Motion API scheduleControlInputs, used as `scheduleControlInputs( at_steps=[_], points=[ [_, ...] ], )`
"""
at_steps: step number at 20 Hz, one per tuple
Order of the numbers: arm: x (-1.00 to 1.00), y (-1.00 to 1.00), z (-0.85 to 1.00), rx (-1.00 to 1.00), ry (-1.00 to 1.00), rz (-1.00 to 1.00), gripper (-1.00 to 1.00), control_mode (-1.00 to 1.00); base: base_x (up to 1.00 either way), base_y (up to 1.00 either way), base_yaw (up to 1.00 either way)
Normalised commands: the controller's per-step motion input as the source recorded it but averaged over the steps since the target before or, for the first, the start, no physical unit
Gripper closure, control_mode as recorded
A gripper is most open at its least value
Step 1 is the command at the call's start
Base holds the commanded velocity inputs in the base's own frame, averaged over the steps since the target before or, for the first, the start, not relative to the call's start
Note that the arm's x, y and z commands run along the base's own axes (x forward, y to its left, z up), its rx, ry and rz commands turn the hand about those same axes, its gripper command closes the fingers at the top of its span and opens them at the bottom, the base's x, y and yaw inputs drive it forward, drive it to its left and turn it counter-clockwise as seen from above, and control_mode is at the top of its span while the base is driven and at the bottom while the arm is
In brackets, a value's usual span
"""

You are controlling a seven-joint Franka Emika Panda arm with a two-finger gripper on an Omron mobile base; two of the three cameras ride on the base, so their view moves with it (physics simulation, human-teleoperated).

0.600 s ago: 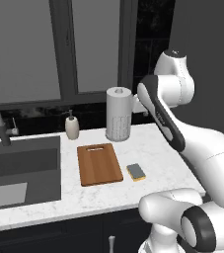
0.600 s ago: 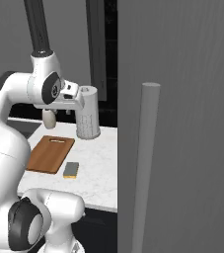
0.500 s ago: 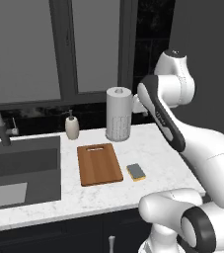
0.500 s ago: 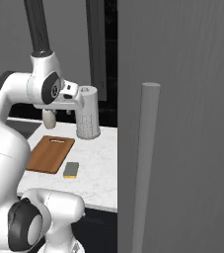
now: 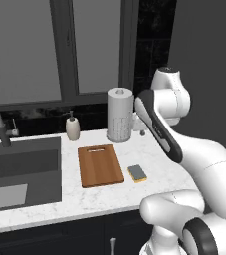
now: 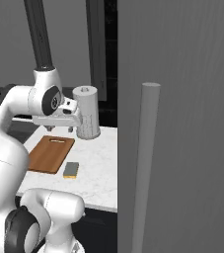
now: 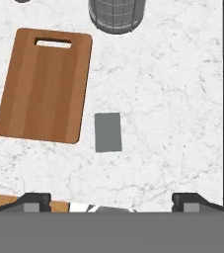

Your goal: Pick up the sponge from the counter and clean the cutting board by briefly scrubbing or pressing down on the cutting board. Once finished, release the sponge.

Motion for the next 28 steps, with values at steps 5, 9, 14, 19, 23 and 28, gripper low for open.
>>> scheduleControlInputs(
  at_steps=[5,9,14,19,23,28],
  points=[
    [-0.25,0.03,-0.95,-0.06,0.14,0.0,-1.0,-1.0,0.0,0.0,0.0],
    [-0.09,-0.02,-0.8,0.0,0.18,0.0,-1.0,-1.0,0.0,0.0,0.0],
    [0.0,0.0,-0.56,-0.03,0.18,0.0,-1.0,-1.0,0.0,0.0,0.0],
    [0.0,0.0,-0.54,-0.04,0.15,0.0,-1.0,-1.0,0.0,0.0,0.0],
    [0.08,0.0,-0.29,0.0,0.08,-0.01,-1.0,-1.0,0.0,0.0,0.0],
    [0.4,0.07,-0.17,0.0,0.05,-0.04,-1.0,-1.0,0.0,0.0,0.0]
  ],
)
